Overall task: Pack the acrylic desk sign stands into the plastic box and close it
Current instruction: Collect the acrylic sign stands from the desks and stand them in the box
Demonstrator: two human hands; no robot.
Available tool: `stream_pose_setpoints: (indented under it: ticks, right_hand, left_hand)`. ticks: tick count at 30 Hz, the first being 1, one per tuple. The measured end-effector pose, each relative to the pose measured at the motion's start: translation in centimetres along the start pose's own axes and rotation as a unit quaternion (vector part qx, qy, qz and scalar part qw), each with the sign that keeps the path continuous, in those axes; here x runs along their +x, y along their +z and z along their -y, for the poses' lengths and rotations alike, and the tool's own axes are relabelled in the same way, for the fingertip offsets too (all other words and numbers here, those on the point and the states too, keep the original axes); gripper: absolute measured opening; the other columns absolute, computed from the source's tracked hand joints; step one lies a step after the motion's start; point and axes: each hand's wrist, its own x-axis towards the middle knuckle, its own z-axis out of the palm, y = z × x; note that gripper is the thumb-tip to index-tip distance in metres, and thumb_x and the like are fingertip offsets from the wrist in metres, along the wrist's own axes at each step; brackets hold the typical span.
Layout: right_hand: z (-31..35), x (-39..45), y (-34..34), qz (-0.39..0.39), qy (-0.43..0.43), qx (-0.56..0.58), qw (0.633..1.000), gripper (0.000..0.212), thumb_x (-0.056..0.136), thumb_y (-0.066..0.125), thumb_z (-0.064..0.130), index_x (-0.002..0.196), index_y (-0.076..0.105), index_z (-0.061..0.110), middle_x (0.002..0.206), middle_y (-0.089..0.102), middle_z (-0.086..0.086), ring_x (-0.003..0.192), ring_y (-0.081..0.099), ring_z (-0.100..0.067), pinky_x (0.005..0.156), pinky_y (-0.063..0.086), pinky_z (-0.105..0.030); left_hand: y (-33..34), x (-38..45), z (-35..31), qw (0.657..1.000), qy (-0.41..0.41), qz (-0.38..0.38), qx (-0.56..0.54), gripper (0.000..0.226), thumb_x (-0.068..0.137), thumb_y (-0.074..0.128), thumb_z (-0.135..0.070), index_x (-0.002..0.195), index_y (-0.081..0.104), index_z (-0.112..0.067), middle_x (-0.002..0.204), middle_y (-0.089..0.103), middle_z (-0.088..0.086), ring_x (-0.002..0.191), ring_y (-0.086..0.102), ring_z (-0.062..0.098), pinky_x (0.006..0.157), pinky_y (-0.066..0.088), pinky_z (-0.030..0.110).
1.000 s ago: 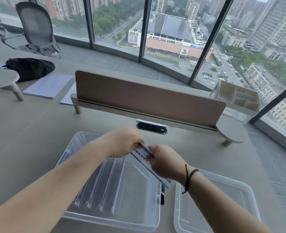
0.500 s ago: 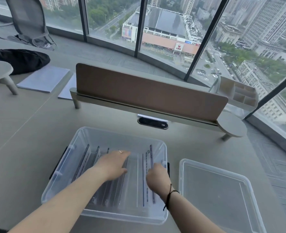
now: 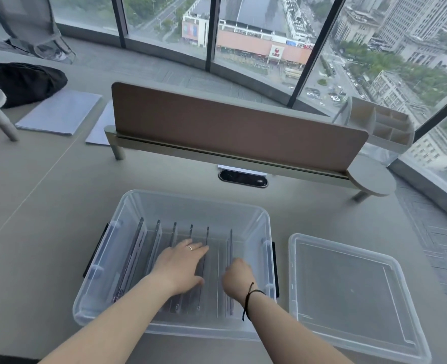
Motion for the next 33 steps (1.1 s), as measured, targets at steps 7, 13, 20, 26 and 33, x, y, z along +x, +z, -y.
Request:
stream_pose_setpoints:
  ticks: [7,13,20,26,33]
  right_hand:
    - [-0.6,-0.1,0.9,0.043,0.019,0.157,0.987,0.054,0.1,0.042,0.016,0.15,0.027,0.005,0.144,0.047,-0.015,0.114,0.058,-0.025,0.093,0.048,-0.033]
    - [0.2,-0.4,1.0,0.073,0.002,0.136,0.988,0.05,0.101,0.038,0.012,0.149,0.029,0.002,0.144,0.048,-0.014,0.116,0.054,-0.023,0.089,0.041,-0.025]
    - [0.3,-0.3,1.5,0.049,-0.009,0.124,0.991,0.047,0.1,0.04,0.015,0.145,0.037,0.002,0.128,0.056,-0.012,0.112,0.058,-0.028,0.083,0.043,-0.028]
    - [0.4,-0.3,1.7,0.051,0.001,0.123,0.991,0.038,0.099,0.041,0.016,0.135,0.046,0.003,0.098,0.056,-0.002,0.091,0.048,-0.021,0.077,0.04,-0.027]
    - [0.2,-0.1,1.6,0.057,0.005,0.133,0.989,0.045,0.1,0.04,0.013,0.143,0.039,0.001,0.11,0.059,-0.007,0.092,0.047,-0.02,0.078,0.04,-0.026]
  left_hand:
    - [0.1,0.3,-0.3,1.0,-0.013,0.011,0.02,0.084,0.087,0.061,-0.054,0.155,0.017,-0.031,0.161,0.025,-0.01,0.151,0.008,0.016,0.115,0.026,0.046]
    - [0.1,0.2,-0.3,0.999,-0.024,0.019,0.017,0.083,0.088,0.061,-0.053,0.155,0.017,-0.032,0.159,0.03,-0.01,0.151,0.007,0.016,0.115,0.026,0.048]
    - [0.0,-0.1,-0.5,0.999,-0.025,0.018,0.007,0.081,0.09,0.061,-0.048,0.156,0.016,-0.032,0.158,0.031,-0.009,0.151,0.005,0.016,0.115,0.025,0.049]
    - [0.1,0.0,-0.6,0.999,-0.033,0.015,0.0,0.082,0.089,0.064,-0.046,0.155,0.018,-0.032,0.158,0.032,-0.007,0.151,0.006,0.016,0.115,0.026,0.05]
    - [-0.1,0.0,-1.2,0.999,-0.043,0.014,0.004,0.08,0.089,0.066,-0.043,0.154,0.02,-0.031,0.157,0.036,-0.001,0.151,0.006,0.018,0.115,0.026,0.05]
